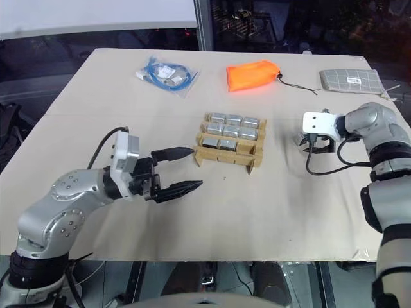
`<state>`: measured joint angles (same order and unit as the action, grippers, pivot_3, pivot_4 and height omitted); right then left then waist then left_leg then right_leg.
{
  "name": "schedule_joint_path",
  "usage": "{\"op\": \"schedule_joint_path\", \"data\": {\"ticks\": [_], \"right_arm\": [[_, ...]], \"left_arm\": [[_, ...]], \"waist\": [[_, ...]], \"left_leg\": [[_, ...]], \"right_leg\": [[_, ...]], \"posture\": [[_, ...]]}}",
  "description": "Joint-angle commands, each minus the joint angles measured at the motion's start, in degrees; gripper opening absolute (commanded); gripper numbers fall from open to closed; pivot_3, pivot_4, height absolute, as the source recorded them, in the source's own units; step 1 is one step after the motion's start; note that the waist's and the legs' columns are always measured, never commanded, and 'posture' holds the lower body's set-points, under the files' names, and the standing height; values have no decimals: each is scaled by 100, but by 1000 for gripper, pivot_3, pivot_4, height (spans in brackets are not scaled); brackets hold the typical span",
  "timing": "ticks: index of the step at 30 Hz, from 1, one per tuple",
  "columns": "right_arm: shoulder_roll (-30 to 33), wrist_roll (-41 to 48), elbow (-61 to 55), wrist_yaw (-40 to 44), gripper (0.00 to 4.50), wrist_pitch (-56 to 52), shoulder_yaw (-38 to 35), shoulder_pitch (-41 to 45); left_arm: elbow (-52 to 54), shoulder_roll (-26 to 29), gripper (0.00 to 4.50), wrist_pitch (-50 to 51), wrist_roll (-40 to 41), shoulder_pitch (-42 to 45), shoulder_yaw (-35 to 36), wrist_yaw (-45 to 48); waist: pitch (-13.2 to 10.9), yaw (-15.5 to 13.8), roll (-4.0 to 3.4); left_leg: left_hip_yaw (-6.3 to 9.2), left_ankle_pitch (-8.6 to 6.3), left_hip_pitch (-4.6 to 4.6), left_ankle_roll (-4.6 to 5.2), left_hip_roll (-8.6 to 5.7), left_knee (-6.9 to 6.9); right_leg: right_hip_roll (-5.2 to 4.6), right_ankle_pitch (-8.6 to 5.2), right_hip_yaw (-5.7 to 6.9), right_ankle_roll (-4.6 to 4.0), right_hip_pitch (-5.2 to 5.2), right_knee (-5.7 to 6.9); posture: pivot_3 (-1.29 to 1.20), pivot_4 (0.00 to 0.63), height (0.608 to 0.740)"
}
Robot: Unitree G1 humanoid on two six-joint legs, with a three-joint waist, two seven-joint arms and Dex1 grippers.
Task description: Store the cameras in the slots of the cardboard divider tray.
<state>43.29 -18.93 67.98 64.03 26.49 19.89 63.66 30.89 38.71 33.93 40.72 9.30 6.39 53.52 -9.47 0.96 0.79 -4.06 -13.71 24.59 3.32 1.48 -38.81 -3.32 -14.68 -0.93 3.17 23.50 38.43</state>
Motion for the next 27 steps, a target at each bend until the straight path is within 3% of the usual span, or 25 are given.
{"op": "schedule_joint_path", "data": {"ticks": [1, 2, 15, 16, 18, 27], "right_arm": [[38, -39, 5, -141, 3232, 35, -106, 192], [37, -50, 12, -137, 2802, 51, -101, 191], [11, -40, 2, 31, 2802, 105, -123, 116], [8, -37, 2, 43, 2382, 101, -124, 114], [7, -48, -4, 32, 2037, 115, -121, 106], [13, -18, -48, 118, 2037, 137, -164, 47]], "left_arm": [[161, 41, 4500, -147, 45, -30, 61, 7], [159, 43, 4500, -154, 43, -34, 56, 10], [146, 68, 4500, -233, 4, -78, -3, 25], [142, 71, 4500, -237, 0, -78, -7, 27], [143, 76, 4500, -242, -6, -82, -10, 26], [153, 70, 4500, -256, -11, -82, -47, -10]], "waist": [[-1, 1, -1], [-1, 1, -2], [-2, 2, -3], [-2, 2, -3], [-1, 2, -2], [-3, 10, -4]], "left_leg": [[0, 0, 0, 0, -1, 0], [0, 0, 0, 0, -1, 1], [0, 0, -2, 0, -5, 9], [0, 0, -2, 0, -5, 10], [0, 0, -2, 0, -5, 11], [-3, 0, -9, 0, -6, 20]], "right_leg": [[-1, 0, 0, 0, 0, 0], [-2, 0, 0, 0, 0, 0], [-6, 0, 2, 0, 0, -2], [-6, 0, 2, 0, 0, -2], [-6, 0, 2, 0, 0, -3], [-8, 0, 1, 0, -3, -7]], "posture": [[0, 150, 740], [0, 150, 740], [0, 150, 740], [0, 150, 740], [0, 150, 740], [0, 150, 740]]}}
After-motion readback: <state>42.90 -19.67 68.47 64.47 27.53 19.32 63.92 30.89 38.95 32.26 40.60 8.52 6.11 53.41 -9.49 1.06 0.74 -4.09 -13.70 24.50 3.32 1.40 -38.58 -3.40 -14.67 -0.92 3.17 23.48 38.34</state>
